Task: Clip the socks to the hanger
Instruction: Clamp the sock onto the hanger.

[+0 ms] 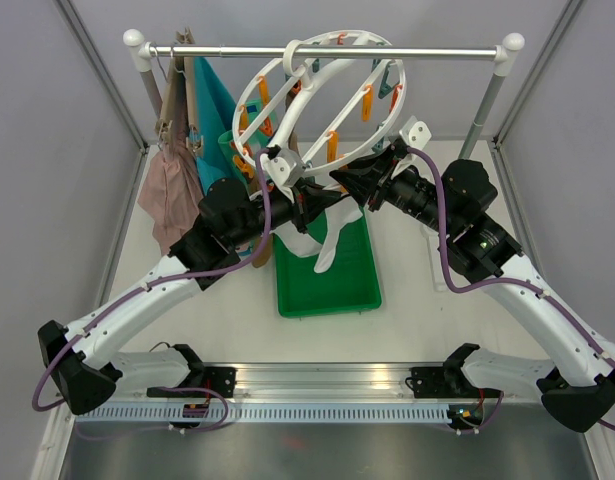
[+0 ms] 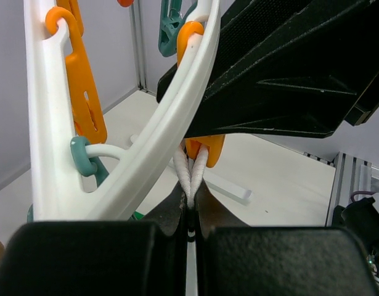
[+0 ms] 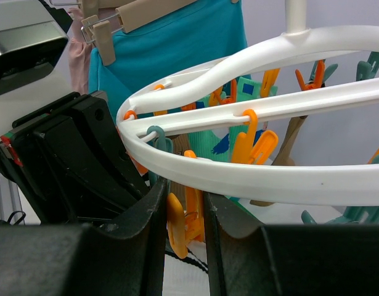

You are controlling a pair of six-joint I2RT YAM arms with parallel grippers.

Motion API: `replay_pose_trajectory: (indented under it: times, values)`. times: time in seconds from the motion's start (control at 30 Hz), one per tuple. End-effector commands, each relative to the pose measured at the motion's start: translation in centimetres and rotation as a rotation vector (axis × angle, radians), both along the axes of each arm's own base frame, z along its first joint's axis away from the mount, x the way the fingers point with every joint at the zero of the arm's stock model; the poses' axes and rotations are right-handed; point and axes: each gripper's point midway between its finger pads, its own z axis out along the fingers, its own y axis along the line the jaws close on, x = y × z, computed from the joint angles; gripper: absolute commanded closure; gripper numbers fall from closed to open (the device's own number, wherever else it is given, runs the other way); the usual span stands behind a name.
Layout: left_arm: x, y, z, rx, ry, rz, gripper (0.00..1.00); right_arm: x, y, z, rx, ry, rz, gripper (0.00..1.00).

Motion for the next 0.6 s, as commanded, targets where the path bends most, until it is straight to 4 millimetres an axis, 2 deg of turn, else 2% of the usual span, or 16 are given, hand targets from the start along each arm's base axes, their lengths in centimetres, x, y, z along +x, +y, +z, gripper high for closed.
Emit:
replay_pose_trajectory:
  times: [0.0,0.47,0.57]
  values:
    - [-0.45,0.83,3.89,-0.068,-0.090,0.008,0.98,-1.05,0.63,-0.02,-0.014,-0.005,0.056,1.00]
    - [-0.75,0.74,4.16,-0.078,-0.089,-0.008,0.98,-1.13,0.37,0.19,-0.004,-0.011,0.048,1.00]
    - [-0.78,0.73,4.24,-0.081,-0.090,-0.009,0.98,-1.10,0.34,0.18,-0.003,-0.012,0.044,0.97]
